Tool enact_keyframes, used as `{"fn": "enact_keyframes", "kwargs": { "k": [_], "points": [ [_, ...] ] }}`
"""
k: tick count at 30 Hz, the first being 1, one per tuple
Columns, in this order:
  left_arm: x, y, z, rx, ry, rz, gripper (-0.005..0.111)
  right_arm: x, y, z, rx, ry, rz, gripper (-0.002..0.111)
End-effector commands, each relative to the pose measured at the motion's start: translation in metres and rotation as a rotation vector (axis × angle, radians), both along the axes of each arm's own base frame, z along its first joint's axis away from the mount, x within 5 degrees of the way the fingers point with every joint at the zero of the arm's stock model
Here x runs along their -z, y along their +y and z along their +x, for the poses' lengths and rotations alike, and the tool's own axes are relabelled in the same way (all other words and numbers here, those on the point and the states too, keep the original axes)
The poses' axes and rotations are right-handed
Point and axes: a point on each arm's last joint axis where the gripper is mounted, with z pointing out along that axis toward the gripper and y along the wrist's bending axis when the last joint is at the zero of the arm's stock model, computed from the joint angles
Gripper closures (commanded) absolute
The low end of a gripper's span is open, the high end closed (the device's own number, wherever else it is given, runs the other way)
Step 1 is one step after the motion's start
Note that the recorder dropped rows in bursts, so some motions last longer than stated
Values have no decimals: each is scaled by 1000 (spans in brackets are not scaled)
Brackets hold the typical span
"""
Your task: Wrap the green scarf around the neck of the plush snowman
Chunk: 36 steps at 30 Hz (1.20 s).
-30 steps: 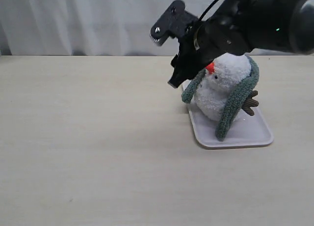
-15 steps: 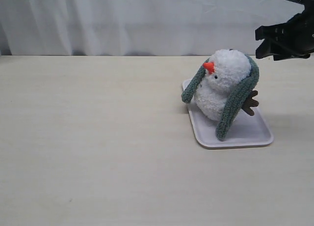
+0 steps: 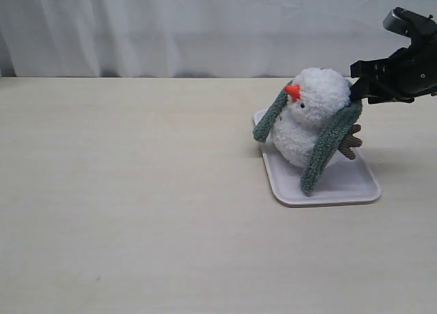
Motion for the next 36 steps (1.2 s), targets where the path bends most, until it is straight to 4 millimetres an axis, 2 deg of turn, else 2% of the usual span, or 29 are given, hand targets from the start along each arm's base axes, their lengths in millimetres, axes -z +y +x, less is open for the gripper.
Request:
{"fn": "enact_keyframes", "kwargs": {
  "k": [1, 5, 11, 14, 26, 28, 33, 36],
  "points": [
    [-1, 0, 0, -1, -12, -4, 107, -1, -1, 0, -32, -22, -21, 84],
    [-1, 0, 0, -1, -12, -4, 107, 1, 0, 0, -47, -7, -18, 104],
    [-1, 0, 0, -1, -12, -4, 107, 15, 1, 1, -65, 46, -2, 104],
    [-1, 0, 0, -1, -12, -4, 107, 16, 1, 0, -80, 44, -9, 104],
    [0, 0, 0, -1, -10, -4, 107, -7, 7, -1, -168, -89, -4, 104],
    [0, 0, 0, -1, -10, -4, 107, -7, 5, 1, -156, -105, -16, 100],
    [0, 0, 0, -1, -10, -4, 107, -9, 3, 4, -134, -135, -40, 76],
    [0, 0, 0, -1, -10, -4, 107, -13, 1, 6, -114, -169, -64, 67]
  ]
}}
